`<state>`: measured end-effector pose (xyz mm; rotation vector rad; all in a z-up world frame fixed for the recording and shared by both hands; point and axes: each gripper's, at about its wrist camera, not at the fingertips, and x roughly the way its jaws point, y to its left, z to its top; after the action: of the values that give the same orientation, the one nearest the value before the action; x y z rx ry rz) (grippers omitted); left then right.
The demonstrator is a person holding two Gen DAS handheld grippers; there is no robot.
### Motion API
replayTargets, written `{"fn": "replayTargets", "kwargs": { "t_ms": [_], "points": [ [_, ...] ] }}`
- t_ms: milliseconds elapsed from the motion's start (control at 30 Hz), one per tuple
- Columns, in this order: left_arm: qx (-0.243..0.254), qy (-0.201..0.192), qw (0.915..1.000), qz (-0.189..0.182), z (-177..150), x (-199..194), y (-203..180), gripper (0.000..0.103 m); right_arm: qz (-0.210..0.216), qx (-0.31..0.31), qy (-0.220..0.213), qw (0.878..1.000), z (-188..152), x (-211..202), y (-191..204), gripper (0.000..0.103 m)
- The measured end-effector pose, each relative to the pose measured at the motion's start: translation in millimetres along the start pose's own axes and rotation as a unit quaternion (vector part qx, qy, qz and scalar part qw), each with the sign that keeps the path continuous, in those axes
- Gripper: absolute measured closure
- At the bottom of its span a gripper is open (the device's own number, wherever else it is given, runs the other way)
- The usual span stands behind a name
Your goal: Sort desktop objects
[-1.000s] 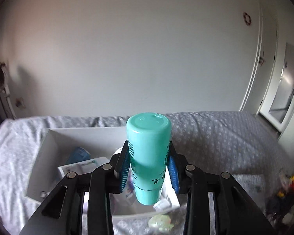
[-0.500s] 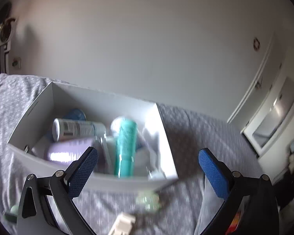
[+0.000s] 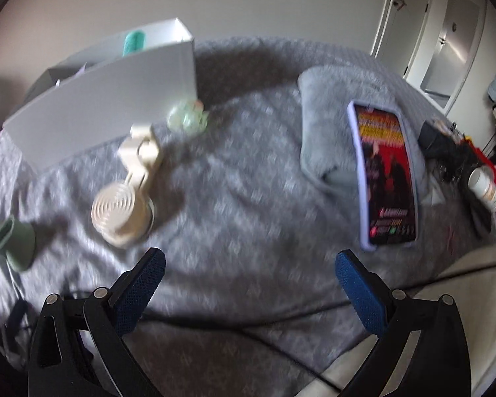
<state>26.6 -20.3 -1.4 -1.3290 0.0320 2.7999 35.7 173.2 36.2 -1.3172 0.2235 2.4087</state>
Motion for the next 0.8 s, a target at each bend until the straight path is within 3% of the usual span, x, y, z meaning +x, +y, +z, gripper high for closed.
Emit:
{"fn": "replayTargets", "kwargs": {
  "t_ms": [100,267,333,400,800],
  "points": [
    [-0.012,-0.005,0.9994,0.031,-5,-7,5,0.000,0.024,0.002,0.000,1.000,-4,2,14,0.000],
    [-0.024,0.000,0.9984,0.051,-7,0,11,0.000,0.025,-0.027,-0.026,0.999,-23,4,46,0.000],
    [-0.019,-0.003,0.9981,0.058,-7,2,8,0.000,0.054,0.000,-0.018,0.998,-37,22,46,0.000],
    [-0.023,-0.003,0.9981,0.057,-8,4,9,0.000,0.052,0.035,-0.064,0.996,-45,25,42,0.000],
    [-0.033,-0.005,0.9978,0.058,-7,2,12,0.000,0.036,0.046,-0.059,0.997,-45,23,45,0.000]
  ]
}}
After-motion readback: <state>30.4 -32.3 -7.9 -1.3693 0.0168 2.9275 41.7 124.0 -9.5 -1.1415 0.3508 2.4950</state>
